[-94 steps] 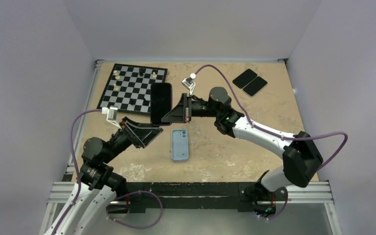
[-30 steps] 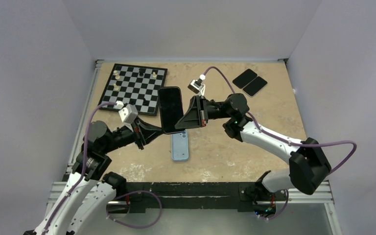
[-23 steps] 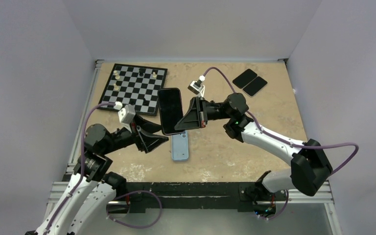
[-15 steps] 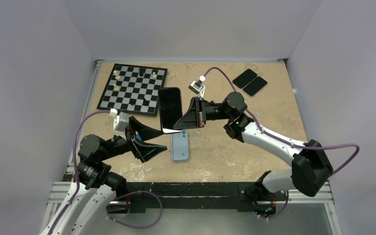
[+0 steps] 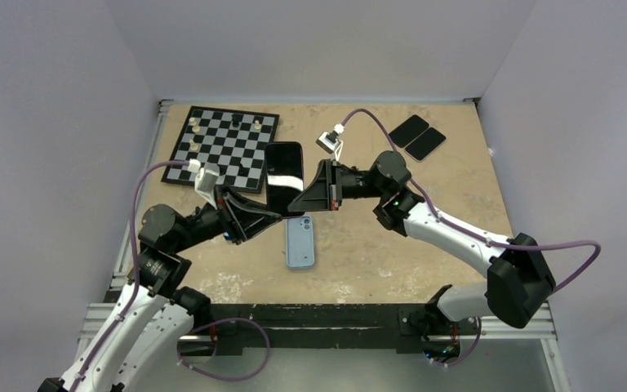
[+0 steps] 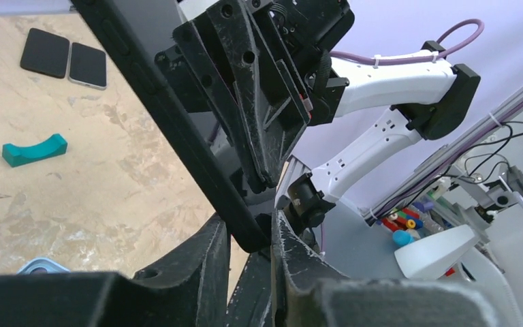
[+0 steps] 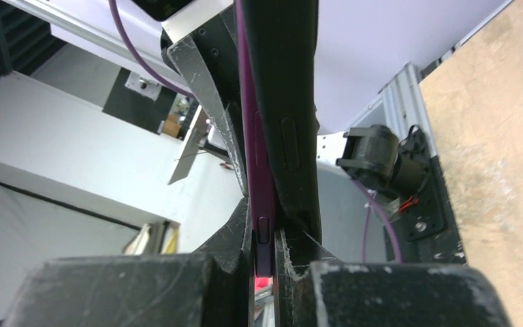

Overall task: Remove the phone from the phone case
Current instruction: Remove the phone case from the phone.

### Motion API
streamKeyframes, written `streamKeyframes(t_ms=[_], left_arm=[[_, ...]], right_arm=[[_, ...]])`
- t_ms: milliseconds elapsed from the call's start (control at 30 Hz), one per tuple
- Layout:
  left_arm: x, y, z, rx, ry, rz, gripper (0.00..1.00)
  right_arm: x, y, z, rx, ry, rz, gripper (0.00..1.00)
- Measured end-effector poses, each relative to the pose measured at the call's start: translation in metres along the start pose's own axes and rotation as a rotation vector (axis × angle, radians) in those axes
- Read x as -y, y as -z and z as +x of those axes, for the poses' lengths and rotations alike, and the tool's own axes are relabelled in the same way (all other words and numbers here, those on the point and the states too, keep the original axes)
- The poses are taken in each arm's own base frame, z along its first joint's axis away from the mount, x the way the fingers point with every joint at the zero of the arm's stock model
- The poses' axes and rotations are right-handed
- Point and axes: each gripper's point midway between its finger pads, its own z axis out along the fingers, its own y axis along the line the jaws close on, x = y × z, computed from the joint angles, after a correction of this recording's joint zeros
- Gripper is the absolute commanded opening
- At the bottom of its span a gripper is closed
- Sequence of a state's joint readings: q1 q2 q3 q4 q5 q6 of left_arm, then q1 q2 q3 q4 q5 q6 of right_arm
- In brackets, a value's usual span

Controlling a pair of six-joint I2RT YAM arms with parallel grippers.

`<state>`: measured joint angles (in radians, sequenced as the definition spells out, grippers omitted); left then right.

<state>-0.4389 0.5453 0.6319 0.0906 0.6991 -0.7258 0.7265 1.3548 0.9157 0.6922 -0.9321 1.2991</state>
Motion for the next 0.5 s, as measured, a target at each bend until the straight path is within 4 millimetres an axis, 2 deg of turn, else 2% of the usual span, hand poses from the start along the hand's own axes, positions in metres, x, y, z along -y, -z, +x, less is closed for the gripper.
streamKeyframes(t_ms=[67, 167, 500], left_arm=[[-0.001, 0.000, 0.001, -0.005, 0.006, -0.003, 0.05], [-0.002, 0.000, 0.003, -0.018, -0.001, -0.010, 0.00], [0.007, 0.008, 0.000, -0.119, -0.264, 0.010, 0.00]], right_arm=[[0.000, 0.000, -0.001, 0.001, 0.033, -0.002, 0.00], [-0.001, 0.000, -0.002, 0.000, 0.089, -0.014, 0.00], [-0.015, 0.000, 0.003, -0.021, 0.131, -0.070, 0.00]])
